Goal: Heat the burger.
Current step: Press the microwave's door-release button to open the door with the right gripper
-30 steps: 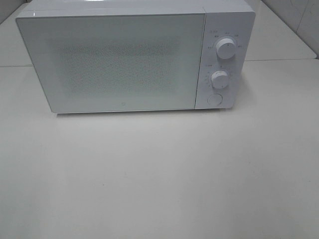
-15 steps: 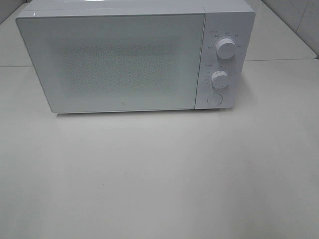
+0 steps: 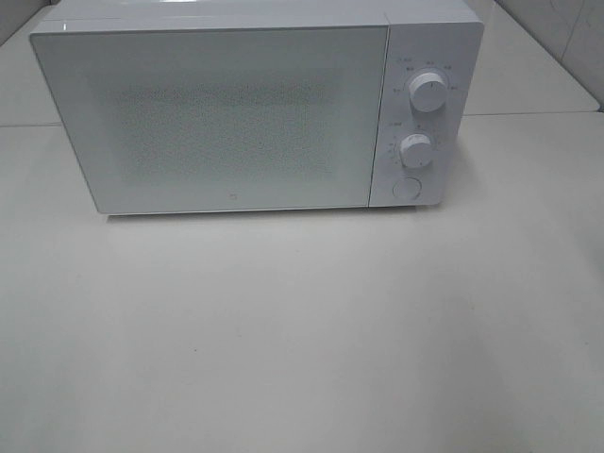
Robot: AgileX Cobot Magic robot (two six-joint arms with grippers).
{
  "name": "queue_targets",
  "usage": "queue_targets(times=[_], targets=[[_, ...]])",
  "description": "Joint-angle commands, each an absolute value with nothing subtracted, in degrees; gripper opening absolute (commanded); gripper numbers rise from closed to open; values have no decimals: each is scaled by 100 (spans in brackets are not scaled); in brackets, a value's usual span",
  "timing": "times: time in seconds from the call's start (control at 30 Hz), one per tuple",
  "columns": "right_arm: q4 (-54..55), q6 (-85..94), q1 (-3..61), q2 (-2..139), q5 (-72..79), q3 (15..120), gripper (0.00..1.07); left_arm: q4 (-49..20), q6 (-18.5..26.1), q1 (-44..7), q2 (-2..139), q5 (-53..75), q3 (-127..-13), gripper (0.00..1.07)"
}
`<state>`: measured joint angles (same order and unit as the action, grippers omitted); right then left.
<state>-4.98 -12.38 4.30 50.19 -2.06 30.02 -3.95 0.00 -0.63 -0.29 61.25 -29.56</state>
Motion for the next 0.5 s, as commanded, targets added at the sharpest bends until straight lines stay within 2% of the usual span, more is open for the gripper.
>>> queue_targets(times=[0.03, 0.13, 0.5], targets=[[-567, -1599, 413, 5231, 69, 3042, 5, -390, 0, -52, -63, 6125, -2956, 88], [-665, -1965, 413, 5506, 258, 3042, 0, -390, 0, -52, -63, 6125, -2956, 88], [-1255, -4887, 481, 6131, 848, 3019, 0, -390, 0, -52, -63, 6125, -2956, 88]])
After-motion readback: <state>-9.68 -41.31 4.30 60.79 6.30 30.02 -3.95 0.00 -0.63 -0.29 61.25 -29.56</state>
